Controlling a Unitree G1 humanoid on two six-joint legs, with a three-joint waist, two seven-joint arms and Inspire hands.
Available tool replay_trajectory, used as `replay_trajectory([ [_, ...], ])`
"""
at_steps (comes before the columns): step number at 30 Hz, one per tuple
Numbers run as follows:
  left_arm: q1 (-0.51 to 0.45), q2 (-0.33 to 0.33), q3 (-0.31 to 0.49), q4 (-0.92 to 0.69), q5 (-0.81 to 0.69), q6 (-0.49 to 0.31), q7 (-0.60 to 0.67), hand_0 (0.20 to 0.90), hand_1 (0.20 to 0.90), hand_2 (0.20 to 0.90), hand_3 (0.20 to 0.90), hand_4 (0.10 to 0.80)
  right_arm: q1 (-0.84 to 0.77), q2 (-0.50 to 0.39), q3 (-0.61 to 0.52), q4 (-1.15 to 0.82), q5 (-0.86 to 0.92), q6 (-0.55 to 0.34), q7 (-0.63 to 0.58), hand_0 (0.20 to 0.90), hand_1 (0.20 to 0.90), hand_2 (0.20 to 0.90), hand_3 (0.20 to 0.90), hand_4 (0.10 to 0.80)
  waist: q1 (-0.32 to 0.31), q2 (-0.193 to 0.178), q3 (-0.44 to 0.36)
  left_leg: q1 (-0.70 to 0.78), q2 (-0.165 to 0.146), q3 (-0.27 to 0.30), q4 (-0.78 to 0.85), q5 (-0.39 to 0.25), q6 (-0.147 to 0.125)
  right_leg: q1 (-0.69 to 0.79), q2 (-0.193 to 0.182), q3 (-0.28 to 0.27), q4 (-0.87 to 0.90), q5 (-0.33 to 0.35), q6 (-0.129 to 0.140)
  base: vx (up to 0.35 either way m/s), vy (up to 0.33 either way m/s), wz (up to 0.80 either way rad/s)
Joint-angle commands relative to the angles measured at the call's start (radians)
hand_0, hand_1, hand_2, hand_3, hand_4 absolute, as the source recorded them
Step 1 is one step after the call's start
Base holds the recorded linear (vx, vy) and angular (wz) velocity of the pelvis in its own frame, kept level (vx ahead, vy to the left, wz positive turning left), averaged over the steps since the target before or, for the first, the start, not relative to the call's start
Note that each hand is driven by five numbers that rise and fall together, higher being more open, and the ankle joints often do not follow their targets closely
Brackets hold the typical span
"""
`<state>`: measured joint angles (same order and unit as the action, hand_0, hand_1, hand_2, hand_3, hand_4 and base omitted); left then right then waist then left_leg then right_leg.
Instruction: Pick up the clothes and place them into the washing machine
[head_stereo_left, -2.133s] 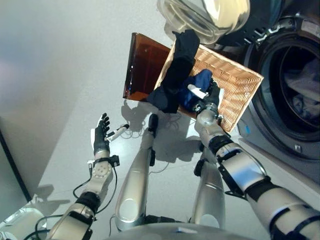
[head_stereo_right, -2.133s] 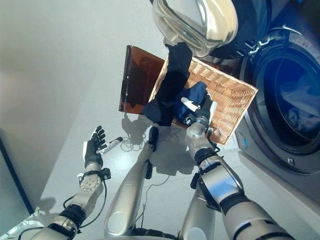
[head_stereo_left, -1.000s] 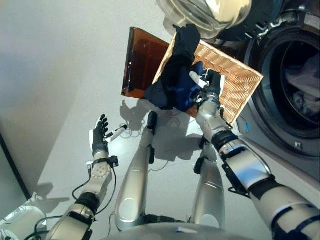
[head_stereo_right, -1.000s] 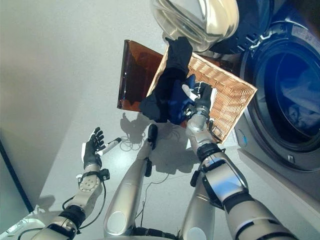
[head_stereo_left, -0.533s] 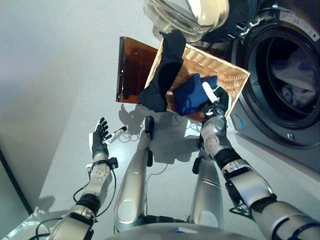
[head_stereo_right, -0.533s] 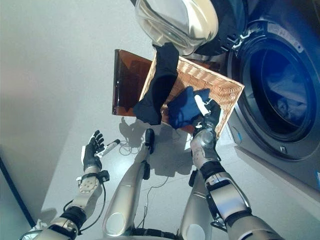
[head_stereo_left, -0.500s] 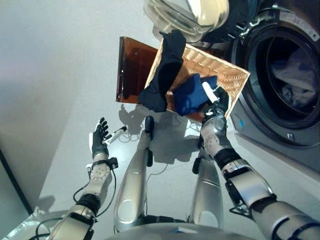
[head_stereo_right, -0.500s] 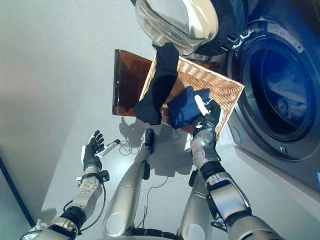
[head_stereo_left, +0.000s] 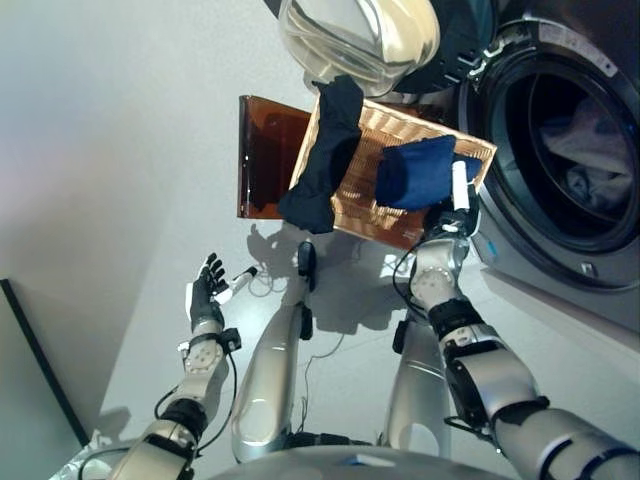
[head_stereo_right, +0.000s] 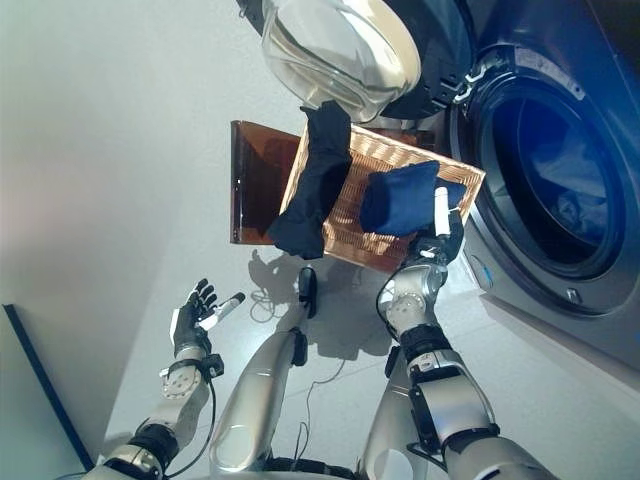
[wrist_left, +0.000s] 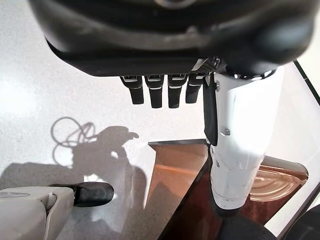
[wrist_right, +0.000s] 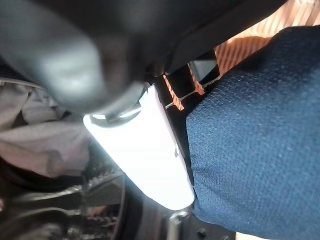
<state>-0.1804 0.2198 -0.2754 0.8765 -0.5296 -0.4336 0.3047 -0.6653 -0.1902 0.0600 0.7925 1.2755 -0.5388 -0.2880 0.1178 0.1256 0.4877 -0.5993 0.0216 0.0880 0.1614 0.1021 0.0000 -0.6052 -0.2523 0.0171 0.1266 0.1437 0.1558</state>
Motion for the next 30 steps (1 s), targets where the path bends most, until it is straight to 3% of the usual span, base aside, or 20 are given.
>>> replay_trajectory([
  [1,0.066,-0.003,0.036,0.033,-0.032,-0.022,0.005,0.9,0.9,0.9,0.9,0.8,0.013,-0.035,-0.036,-0.151,0.028,-0.103,0.07,0.2,0.2,0.2,0.2,0.3,-0.013,0.062,-0.081,-0.009,-0.005,0.028,-0.032,-0.011,-0.059,0.036,0.008,0.044,0.108,-0.149,-0.03,-0.006,0.001,-0.03],
  [11,0.072,-0.017,0.064,0.066,-0.037,-0.03,-0.004,0.9,0.9,0.9,0.9,0.8,0.003,-0.063,-0.144,-0.241,0.093,-0.198,0.126,0.2,0.2,0.2,0.2,0.3,-0.032,0.076,-0.103,-0.008,-0.005,0.04,-0.024,-0.021,-0.059,0.024,0.01,0.064,0.118,-0.153,-0.031,-0.001,0.01,-0.05],
  [21,0.083,-0.023,0.063,0.091,-0.03,-0.042,-0.004,0.9,0.9,0.9,0.9,0.8,-0.053,-0.137,-0.284,-0.184,0.087,-0.276,0.032,0.2,0.2,0.2,0.2,0.3,-0.035,0.109,-0.129,-0.007,-0.009,0.048,-0.024,-0.022,-0.06,0.017,0.009,0.078,0.125,-0.156,-0.027,0.006,0.009,-0.05],
  [30,0.108,-0.017,0.042,0.074,-0.037,-0.047,-0.026,0.9,0.9,0.9,0.9,0.8,-0.129,-0.234,-0.321,-0.098,0.039,-0.27,-0.07,0.2,0.2,0.2,0.2,0.3,-0.031,0.146,-0.144,0.004,-0.015,0.057,-0.027,-0.026,-0.063,0.012,0.007,0.092,0.134,-0.17,-0.026,0.0,0.0,0.0],
])
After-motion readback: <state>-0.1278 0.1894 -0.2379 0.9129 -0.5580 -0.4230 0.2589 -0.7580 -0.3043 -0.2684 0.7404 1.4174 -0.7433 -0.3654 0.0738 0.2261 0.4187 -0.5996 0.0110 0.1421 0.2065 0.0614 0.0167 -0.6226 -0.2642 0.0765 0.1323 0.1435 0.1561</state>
